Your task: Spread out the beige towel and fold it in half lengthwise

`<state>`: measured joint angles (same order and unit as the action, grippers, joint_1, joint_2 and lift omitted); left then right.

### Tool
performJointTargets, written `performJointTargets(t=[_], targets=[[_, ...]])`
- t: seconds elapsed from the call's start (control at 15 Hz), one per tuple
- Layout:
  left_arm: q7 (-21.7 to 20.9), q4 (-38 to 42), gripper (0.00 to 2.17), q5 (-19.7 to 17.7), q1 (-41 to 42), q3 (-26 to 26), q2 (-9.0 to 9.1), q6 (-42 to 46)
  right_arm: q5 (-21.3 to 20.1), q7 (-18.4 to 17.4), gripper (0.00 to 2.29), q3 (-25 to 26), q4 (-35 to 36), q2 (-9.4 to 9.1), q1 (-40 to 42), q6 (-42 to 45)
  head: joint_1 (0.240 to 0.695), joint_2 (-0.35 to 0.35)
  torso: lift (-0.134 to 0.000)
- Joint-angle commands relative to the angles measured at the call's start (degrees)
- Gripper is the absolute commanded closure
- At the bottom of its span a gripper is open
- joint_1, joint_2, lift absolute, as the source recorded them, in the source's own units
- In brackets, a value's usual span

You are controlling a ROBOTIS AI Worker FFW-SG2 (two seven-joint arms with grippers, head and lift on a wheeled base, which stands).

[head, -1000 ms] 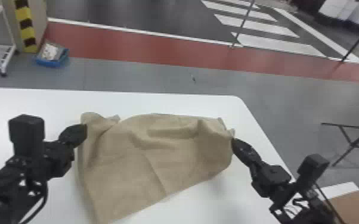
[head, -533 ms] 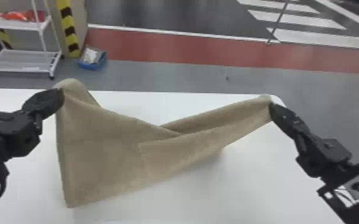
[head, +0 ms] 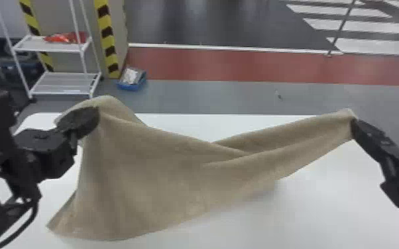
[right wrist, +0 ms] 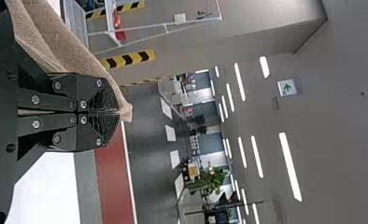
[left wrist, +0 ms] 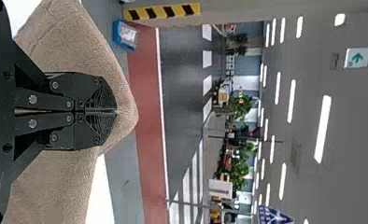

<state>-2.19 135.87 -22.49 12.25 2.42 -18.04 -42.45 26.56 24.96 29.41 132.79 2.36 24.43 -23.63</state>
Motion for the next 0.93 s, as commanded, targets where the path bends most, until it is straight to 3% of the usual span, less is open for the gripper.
performJointTargets(t=[0.0, 0.07, 0.13, 0.27, 0.4, 0.6, 0.73, 0.87], targets=[[-0.01, -7.81, 0.97, 6.23, -4.25, -10.77, 2.49, -0.05, -0.10, -0.61, 1.36, 2.31, -3.50, 1.07, 0.27, 2.75, 0.664, -0.170, -0.124], [-0.09, -12.12, 0.41, 7.90, -6.19, -14.37, 3.72, -0.05, -0.10, -0.79, 1.36, 3.19, -4.73, 1.60, 0.45, 3.10, 0.673, -0.202, -0.124], [-0.27, -16.16, 0.09, 8.86, -7.94, -17.80, 4.42, 0.13, -0.19, -0.79, 1.36, 4.16, -5.43, 1.68, 0.62, 3.62, 0.686, -0.242, -0.124], [0.26, -21.17, 0.04, 10.01, -9.53, -20.78, 6.18, 2.24, -0.10, -0.79, 1.36, 5.39, -6.84, 1.86, 0.98, 4.15, 0.695, -0.311, -0.124], [0.61, -20.73, 0.04, 10.09, -8.65, -19.82, 6.18, 4.52, -0.02, -0.79, 1.36, 6.09, -7.72, 2.12, 1.06, 4.15, 0.695, -0.350, -0.124], [0.52, -14.05, 0.04, 9.30, -3.46, -14.37, 5.21, 5.22, -0.28, 0.00, 1.36, 5.57, -9.30, 1.95, 0.89, 5.21, 0.695, -0.350, -0.124], [0.52, -9.13, 0.04, 9.13, 1.81, -10.33, 3.63, 5.22, -1.77, 0.53, 1.36, 5.04, -10.62, 1.95, 0.54, 5.56, 0.695, -0.350, -0.124], [0.35, -6.05, 0.09, 7.90, 7.44, -5.67, 2.84, 5.22, -8.01, 1.59, 1.36, 3.37, -11.41, 2.03, 0.36, 3.98, 0.695, -0.345, -0.124]])
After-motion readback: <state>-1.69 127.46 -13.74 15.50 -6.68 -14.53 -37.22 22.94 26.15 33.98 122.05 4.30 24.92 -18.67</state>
